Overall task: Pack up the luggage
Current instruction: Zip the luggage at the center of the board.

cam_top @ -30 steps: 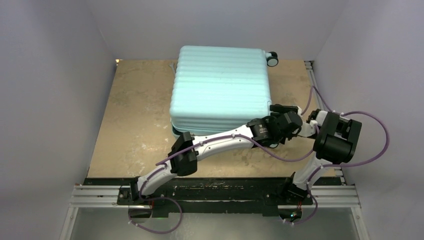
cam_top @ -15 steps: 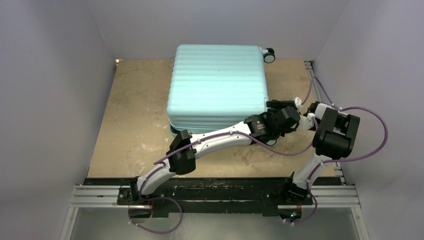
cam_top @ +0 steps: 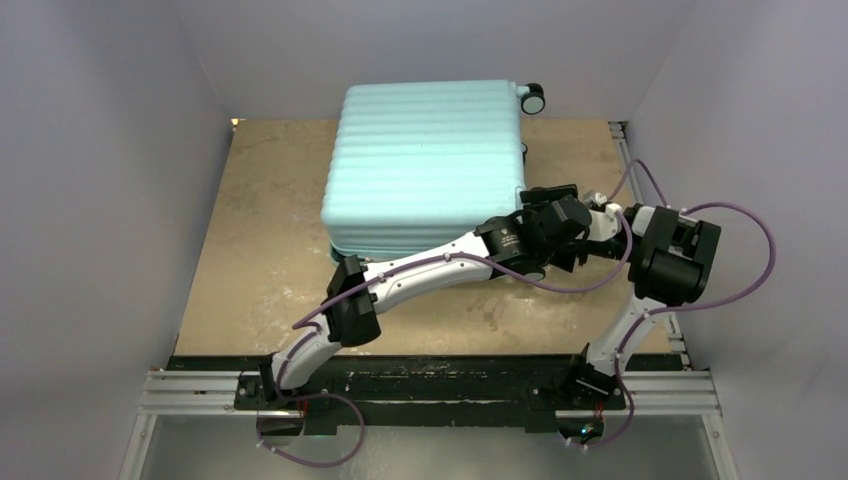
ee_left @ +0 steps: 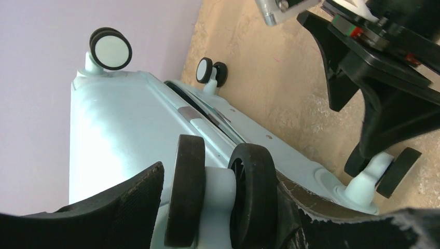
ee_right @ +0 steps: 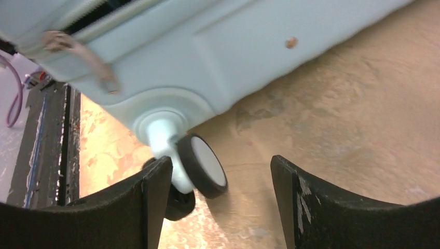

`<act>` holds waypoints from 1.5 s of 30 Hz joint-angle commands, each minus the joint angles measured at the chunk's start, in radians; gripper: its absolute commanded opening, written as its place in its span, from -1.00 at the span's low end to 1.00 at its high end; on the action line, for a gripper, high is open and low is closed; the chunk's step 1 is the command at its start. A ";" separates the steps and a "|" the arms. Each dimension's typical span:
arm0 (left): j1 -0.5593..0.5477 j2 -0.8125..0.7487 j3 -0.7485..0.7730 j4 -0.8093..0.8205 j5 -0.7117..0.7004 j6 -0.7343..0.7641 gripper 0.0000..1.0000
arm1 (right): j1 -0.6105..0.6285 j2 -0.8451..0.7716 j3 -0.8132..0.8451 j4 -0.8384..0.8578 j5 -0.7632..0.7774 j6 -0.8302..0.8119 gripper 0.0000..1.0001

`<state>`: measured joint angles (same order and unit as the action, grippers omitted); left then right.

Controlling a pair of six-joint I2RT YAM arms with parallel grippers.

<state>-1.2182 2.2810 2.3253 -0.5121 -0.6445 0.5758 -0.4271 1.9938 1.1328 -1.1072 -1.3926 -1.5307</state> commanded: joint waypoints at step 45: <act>0.077 -0.315 -0.016 0.169 -0.081 -0.075 -1.00 | 0.212 -0.358 -0.111 -0.020 -0.108 -0.287 -1.00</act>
<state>-1.2007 2.1929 2.2452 -0.5720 -0.5728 0.5304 -0.2234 1.6360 1.0225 -1.1313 -1.4475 -1.7714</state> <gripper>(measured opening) 0.527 0.026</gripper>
